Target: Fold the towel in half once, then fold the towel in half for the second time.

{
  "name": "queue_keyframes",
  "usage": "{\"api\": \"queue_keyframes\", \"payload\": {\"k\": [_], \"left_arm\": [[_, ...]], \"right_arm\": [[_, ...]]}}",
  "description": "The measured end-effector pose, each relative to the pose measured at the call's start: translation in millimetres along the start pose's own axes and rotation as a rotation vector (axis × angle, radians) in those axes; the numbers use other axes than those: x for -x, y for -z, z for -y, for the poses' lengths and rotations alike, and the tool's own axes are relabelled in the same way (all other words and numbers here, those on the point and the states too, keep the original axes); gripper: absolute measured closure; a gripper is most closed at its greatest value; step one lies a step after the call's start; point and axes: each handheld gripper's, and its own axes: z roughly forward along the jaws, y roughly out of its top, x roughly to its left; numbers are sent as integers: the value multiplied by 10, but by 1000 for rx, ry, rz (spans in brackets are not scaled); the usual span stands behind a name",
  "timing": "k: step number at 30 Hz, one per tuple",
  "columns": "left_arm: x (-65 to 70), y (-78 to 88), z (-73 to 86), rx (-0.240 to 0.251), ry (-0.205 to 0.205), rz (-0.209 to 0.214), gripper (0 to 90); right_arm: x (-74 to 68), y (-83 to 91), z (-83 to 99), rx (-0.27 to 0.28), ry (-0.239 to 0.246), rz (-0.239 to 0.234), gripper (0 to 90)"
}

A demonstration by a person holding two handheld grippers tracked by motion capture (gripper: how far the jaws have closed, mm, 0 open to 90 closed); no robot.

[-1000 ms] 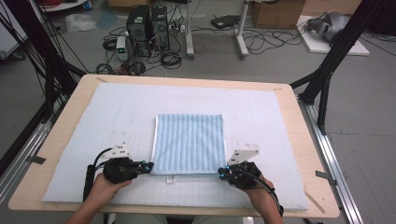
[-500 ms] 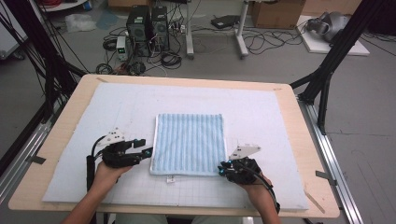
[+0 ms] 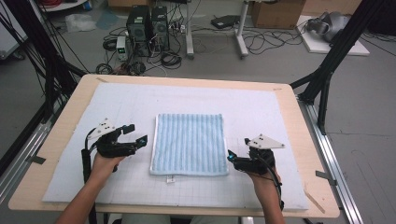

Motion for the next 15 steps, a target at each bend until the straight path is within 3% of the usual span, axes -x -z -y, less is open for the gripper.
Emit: {"api": "queue_keyframes", "payload": {"k": [2,4,15], "left_arm": [[-7,7,3,-9,-6,2,198],[-9,22,1,-7,-6,-3,198],[-41,72,-22,-5,16,-26,190]], "right_arm": [[38,-9,20,1,-16,-4,152],[56,-27,32,-1,-27,22,106],[66,-20,40,18,-30,3,105]]}}
